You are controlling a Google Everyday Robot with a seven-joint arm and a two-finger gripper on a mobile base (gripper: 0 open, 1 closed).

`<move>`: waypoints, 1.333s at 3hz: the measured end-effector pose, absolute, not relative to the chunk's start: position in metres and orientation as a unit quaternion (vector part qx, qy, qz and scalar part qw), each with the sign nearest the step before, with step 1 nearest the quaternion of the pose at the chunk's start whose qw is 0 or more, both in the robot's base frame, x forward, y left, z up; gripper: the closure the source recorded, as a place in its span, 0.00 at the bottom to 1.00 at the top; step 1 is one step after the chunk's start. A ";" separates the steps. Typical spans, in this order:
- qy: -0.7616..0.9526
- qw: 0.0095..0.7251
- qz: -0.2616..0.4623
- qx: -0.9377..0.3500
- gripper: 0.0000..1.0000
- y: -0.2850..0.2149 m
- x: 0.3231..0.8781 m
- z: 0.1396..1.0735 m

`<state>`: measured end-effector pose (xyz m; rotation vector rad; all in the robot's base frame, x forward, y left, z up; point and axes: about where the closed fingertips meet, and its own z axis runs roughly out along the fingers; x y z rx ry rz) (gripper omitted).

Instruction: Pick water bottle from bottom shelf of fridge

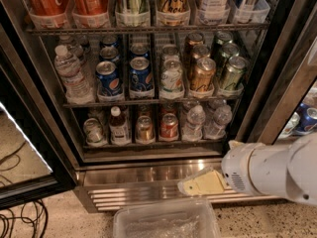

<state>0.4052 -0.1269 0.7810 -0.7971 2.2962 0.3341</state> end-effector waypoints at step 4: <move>0.877 0.420 0.116 -0.202 0.00 -0.139 0.455 0.753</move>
Offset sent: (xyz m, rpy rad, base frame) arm 0.0156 -0.0079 0.0019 0.0193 -0.0477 -0.0963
